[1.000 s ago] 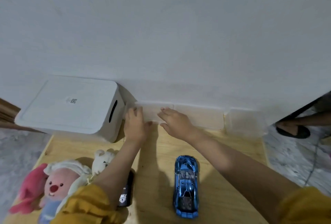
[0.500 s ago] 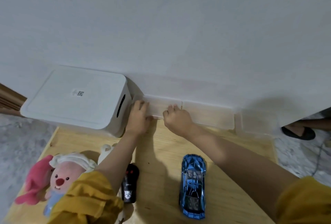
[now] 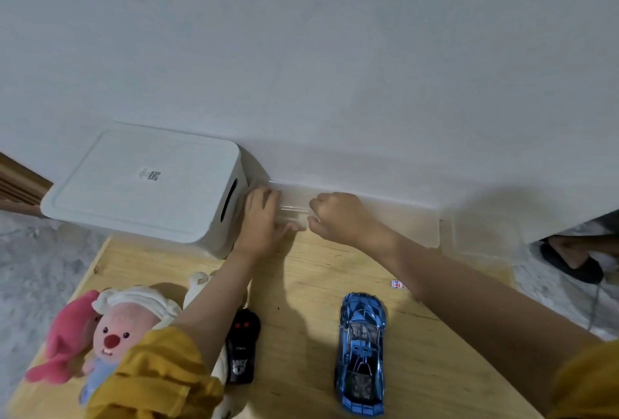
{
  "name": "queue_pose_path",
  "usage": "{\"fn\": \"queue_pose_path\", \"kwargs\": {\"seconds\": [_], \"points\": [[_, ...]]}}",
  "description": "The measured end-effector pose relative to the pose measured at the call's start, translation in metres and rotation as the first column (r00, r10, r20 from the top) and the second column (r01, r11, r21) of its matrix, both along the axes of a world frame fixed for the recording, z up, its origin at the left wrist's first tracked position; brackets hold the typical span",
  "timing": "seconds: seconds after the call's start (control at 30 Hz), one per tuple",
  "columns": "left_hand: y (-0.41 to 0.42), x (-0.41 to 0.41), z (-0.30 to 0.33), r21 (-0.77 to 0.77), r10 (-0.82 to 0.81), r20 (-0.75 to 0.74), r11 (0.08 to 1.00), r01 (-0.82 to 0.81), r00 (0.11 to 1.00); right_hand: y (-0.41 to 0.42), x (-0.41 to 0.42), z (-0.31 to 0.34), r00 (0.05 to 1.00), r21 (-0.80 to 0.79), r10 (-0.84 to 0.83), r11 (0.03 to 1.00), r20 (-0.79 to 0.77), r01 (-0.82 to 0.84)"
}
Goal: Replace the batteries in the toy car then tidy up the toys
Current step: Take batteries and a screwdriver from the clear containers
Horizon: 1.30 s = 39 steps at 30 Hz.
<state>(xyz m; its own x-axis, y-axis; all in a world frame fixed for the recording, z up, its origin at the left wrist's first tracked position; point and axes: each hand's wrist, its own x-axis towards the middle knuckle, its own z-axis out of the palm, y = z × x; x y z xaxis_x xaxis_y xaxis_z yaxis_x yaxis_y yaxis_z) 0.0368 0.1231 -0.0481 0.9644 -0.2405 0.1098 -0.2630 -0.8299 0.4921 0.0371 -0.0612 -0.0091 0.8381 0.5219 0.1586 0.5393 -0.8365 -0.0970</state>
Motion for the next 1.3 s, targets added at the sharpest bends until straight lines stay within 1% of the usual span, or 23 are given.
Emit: {"fn": "queue_pose_path", "kwargs": {"seconds": [0.07,0.17,0.23,0.3,0.37,0.43,0.5,0.57,0.63,0.7,0.77,0.83,0.87,0.9,0.97,1.03,1.17,1.23,1.3], "points": [[-0.002,-0.001,0.001,0.055,-0.052,0.065,0.997,0.049,0.996,-0.005,0.003,-0.001,0.998,0.08,-0.044,0.996,-0.035,0.047],[-0.006,-0.003,0.004,0.043,0.009,0.086,0.999,-0.013,0.996,-0.011,0.004,-0.001,0.996,0.151,-0.093,0.984,-0.009,0.093],[-0.008,-0.005,0.006,0.035,0.035,0.105,0.999,-0.039,0.994,-0.015,0.004,0.0,0.989,0.173,-0.1,0.982,0.112,0.08],[-0.008,-0.006,0.006,0.021,0.036,0.134,0.999,-0.039,0.99,-0.018,0.006,0.001,0.96,0.223,-0.14,0.971,0.241,0.085],[-0.007,-0.008,0.008,-0.015,0.051,0.154,0.999,-0.049,0.987,-0.019,0.007,0.005,0.926,0.307,-0.218,0.944,0.309,0.121],[-0.006,-0.008,0.007,-0.016,0.051,0.162,0.999,-0.049,0.985,-0.018,0.008,0.007,0.904,0.407,-0.316,0.895,0.287,0.183],[-0.005,-0.008,0.007,0.026,0.035,0.151,0.999,-0.04,0.988,-0.017,0.008,0.006,0.904,0.502,-0.385,0.828,0.187,0.249],[-0.004,-0.006,0.009,0.078,0.02,0.131,0.996,-0.03,0.991,-0.015,0.007,0.002,0.905,0.571,-0.412,0.771,0.11,0.282],[-0.004,-0.004,0.011,0.111,0.005,0.126,0.994,-0.019,0.992,-0.013,0.002,-0.004,0.91,0.605,-0.399,0.755,0.117,0.253],[-0.005,-0.001,0.013,0.118,0.003,0.134,0.993,-0.019,0.991,-0.009,-0.005,-0.014,0.931,0.578,-0.338,0.791,0.137,0.202],[-0.005,0.001,0.014,0.12,0.009,0.139,0.992,-0.026,0.99,-0.007,-0.009,-0.022,0.952,0.512,-0.296,0.832,0.083,0.214],[-0.005,0.003,0.015,0.13,0.014,0.142,0.991,-0.033,0.99,-0.006,-0.005,-0.026,0.952,0.406,-0.302,0.864,-0.058,0.299],[-0.005,0.004,0.015,0.135,0.017,0.144,0.99,-0.036,0.989,-0.004,-0.002,-0.027,0.937,0.328,-0.322,0.877,-0.138,0.35],[-0.005,0.004,0.015,0.136,0.018,0.146,0.99,-0.038,0.989,-0.003,0.002,-0.028,0.912,0.248,-0.354,0.883,-0.209,0.399],[-0.005,0.004,0.015,0.124,0.016,0.15,0.992,-0.035,0.989,0.0,0.009,-0.029,0.856,0.126,-0.423,0.872,-0.297,0.474],[-0.004,0.004,0.014,0.109,0.012,0.151,0.994,-0.029,0.988,0.003,0.013,-0.029,0.817,0.048,-0.473,0.856,-0.329,0.514],[-0.003,0.007,0.013,0.092,-0.011,0.133,0.996,-0.001,0.991,0.011,0.017,-0.024,0.787,-0.09,-0.526,0.845,-0.323,0.528],[-0.003,0.008,0.012,0.09,-0.024,0.142,0.996,0.011,0.99,0.014,0.018,-0.022,0.772,-0.131,-0.554,0.83,-0.313,0.542],[-0.002,0.009,0.011,0.092,-0.03,0.147,0.996,0.016,0.989,0.016,0.019,-0.023,0.765,-0.133,-0.562,0.824,-0.315,0.551]]}}
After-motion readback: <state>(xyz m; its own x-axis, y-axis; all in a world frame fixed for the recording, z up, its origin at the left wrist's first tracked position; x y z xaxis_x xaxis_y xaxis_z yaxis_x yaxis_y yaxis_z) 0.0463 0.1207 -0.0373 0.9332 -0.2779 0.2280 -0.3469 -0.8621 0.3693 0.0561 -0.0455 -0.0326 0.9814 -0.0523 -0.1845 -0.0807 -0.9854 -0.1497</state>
